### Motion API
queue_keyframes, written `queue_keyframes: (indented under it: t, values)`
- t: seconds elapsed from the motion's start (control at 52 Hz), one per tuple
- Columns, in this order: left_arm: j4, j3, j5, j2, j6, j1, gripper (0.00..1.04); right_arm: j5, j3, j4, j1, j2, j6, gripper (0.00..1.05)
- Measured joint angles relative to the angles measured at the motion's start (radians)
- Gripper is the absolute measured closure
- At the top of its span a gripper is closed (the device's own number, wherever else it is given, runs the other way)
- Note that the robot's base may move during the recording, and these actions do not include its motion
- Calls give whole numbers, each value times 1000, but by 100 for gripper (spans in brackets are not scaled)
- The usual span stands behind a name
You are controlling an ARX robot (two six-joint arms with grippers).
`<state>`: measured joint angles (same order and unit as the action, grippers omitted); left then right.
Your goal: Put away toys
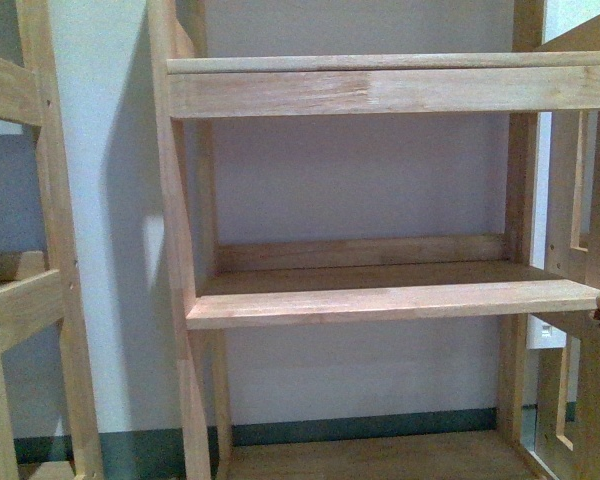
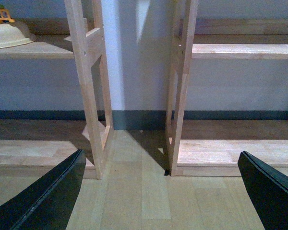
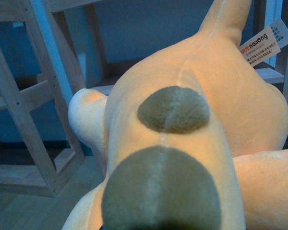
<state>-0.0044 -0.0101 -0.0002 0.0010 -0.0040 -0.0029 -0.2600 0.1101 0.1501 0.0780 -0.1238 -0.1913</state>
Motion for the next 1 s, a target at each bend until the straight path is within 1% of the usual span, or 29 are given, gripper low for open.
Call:
queue_keyframes:
  t: [0.288, 0.442, 0.999]
  values:
    - [0, 0, 2, 0, 0, 0, 6, 10, 0, 0, 0, 0, 0, 94]
    - [0, 0, -2, 0, 0, 1, 6, -11, 0, 0, -2, -1, 0, 94]
    - [0, 0, 0, 0, 0, 1, 6, -1, 0, 0, -1, -1, 0, 94]
